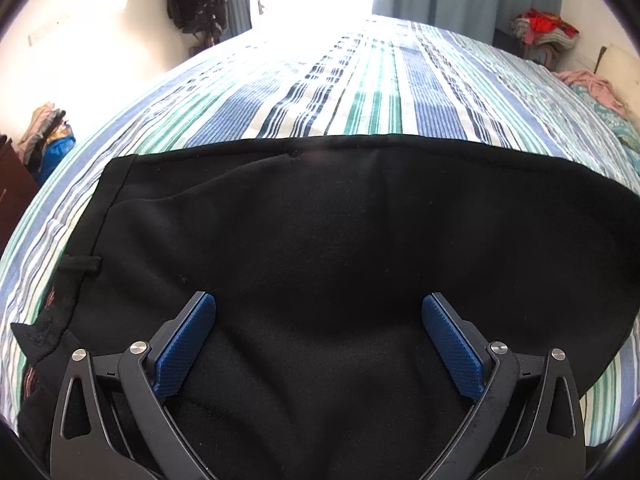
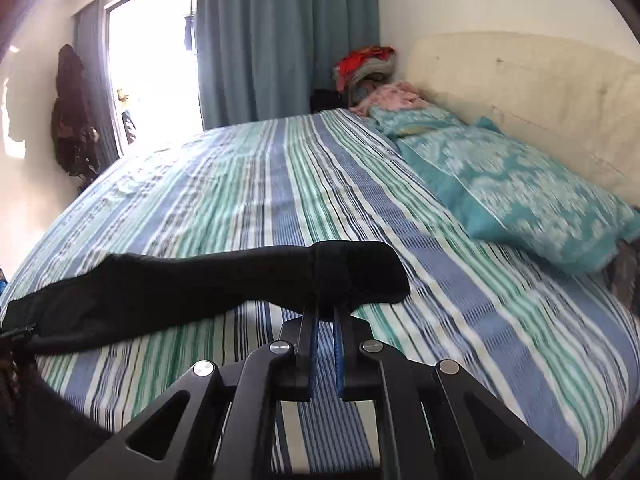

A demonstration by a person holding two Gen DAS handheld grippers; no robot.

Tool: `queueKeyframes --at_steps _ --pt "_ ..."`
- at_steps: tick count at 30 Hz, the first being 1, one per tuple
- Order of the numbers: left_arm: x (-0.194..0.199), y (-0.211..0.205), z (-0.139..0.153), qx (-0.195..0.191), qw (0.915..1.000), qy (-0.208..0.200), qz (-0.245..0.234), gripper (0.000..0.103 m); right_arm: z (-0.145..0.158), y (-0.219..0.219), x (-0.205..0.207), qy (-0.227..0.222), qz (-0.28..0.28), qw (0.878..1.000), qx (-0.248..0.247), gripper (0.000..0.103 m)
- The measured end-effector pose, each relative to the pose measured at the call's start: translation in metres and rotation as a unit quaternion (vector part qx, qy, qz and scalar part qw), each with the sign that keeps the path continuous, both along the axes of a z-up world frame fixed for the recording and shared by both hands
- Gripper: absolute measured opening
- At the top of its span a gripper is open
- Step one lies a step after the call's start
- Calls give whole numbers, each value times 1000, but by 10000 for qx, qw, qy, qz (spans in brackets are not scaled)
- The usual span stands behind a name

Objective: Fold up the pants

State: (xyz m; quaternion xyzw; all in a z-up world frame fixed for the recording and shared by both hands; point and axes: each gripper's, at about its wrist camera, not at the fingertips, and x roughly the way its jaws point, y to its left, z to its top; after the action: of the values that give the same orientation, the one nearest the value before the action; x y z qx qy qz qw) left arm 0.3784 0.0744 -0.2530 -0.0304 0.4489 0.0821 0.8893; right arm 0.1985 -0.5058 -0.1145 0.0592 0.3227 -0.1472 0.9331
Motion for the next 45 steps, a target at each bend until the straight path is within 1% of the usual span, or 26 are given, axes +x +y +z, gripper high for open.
queueKeyframes --at_steps 1,2,3,4,5,6,7,8,9,10,11,12,13,14,15,17,18,19,21,22,25,26,30,33,36,45 --pt "2 1 -1 -29 10000 39 -14 103 -18 5 -19 333 -315 9989 25 8" --pt "3 4 -1 -134 9999 69 -17 103 -38 7 -33 772 -672 9947 26 8" --pt "3 7 -2 -243 9997 67 -15 103 -59 6 -47 1246 -1099 9861 -10 11" --pt "2 8 -2 -278 9996 57 -16 103 -74 1 -65 1502 -1483 9774 54 14" --pt "3 7 -2 -254 9997 64 -17 103 -82 -4 -80 1648 -1796 9695 241 23" --pt "3 6 -2 -217 9997 80 -18 103 -85 -11 -89 1666 -1981 9645 521 37" --pt "3 6 -2 -209 9997 80 -19 103 -79 -16 -98 1506 -2050 9645 708 45" --pt "3 6 -2 -225 9997 80 -19 103 -70 -17 -106 1273 -2118 9665 698 59" --pt "3 6 -2 -236 9997 81 -19 103 -57 -14 -111 987 -2126 9703 595 72" --pt "3 6 -2 -230 9997 81 -19 103 -46 -9 -114 669 -1995 9760 561 78" --pt "3 6 -2 -226 9997 84 -20 103 -37 1 -115 375 -1723 9822 640 87" --pt "3 6 -2 -230 9997 83 -20 103 -31 11 -115 138 -1357 9875 789 89" --pt "3 6 -2 -227 9997 85 -21 103 -28 25 -109 -1 -951 9911 935 89" --pt "3 6 -2 -223 9997 85 -21 103 -28 40 -102 -25 -566 9933 1004 89" --pt "3 6 -2 -226 9997 85 -21 103 -30 58 -93 78 -210 9953 941 89" --pt "3 6 -2 -226 9997 85 -20 103 -38 98 -73 438 414 9970 493 89" --pt "3 6 -2 -227 9997 85 -20 103 -44 116 -64 622 621 9959 217 89" --pt "3 6 -2 -229 9997 85 -19 103 -50 130 -59 765 771 9941 48 89" --pt "3 6 -2 -228 9997 86 -20 103 -64 145 -60 949 953 9909 85 89" --pt "3 6 -2 -229 9997 86 -20 103 -71 147 -60 1050 986 9895 147 89" --pt "3 6 -2 -229 9997 87 -19 103 -94 150 -57 1425 949 9852 110 89" --pt "3 6 -2 -229 9997 86 -19 103 -100 149 -57 1483 937 9844 117 90" --pt "3 6 -2 -230 9997 88 -18 103 -106 145 -70 1437 856 9858 151 103" --pt "3 6 -2 -230 9997 87 -18 103 -107 141 -70 1401 800 9864 314 103" --pt "3 6 -2 -230 9997 88 -18 103 -109 143 -70 1408 799 9866 224 103" --pt "3 6 -2 -230 9997 90 -18 103 -109 142 -72 1338 858 9871 215 103"
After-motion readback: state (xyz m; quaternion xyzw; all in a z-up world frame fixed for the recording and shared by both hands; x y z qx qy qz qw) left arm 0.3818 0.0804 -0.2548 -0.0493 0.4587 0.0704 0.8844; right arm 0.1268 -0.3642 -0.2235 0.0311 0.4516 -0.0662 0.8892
